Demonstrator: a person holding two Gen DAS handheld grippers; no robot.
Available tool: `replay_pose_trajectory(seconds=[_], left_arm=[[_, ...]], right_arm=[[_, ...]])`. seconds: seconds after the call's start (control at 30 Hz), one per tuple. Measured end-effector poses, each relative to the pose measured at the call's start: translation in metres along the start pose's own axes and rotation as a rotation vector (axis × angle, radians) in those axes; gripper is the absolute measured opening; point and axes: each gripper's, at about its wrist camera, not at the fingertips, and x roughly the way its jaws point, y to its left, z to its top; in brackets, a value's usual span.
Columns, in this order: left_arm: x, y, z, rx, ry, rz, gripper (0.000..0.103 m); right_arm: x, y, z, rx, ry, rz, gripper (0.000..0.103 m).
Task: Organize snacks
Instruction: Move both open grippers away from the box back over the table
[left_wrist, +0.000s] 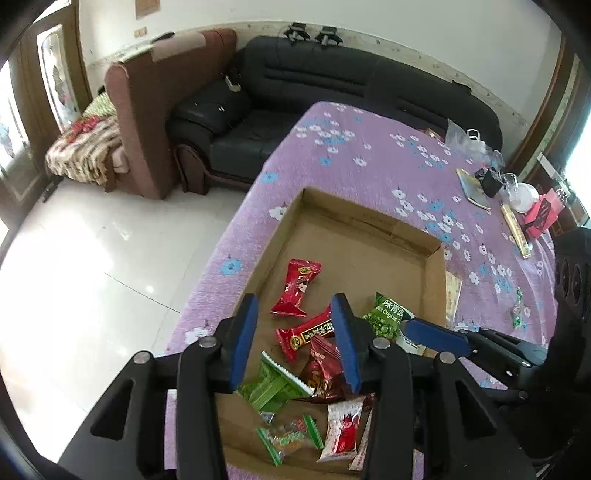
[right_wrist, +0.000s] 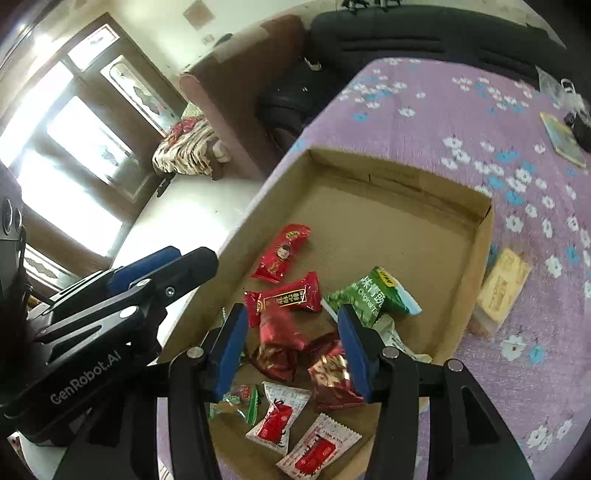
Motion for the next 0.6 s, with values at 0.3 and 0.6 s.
replay_pose_trajectory(seconds=[0.3, 0.6], left_arm=[[-0.035, -0.04, -0.013, 0.11, -0.084, 0.175, 0.063], [-0.058, -0.092, -0.022, 0.195, -0.112, 0.18, 0.069]], right_arm=[[-0.037, -0.024, -0.026, 0.041, -0.038, -0.029, 0.05], [-0.074, -0.076, -0.066, 0.179, -0.061, -0.063, 0.05]])
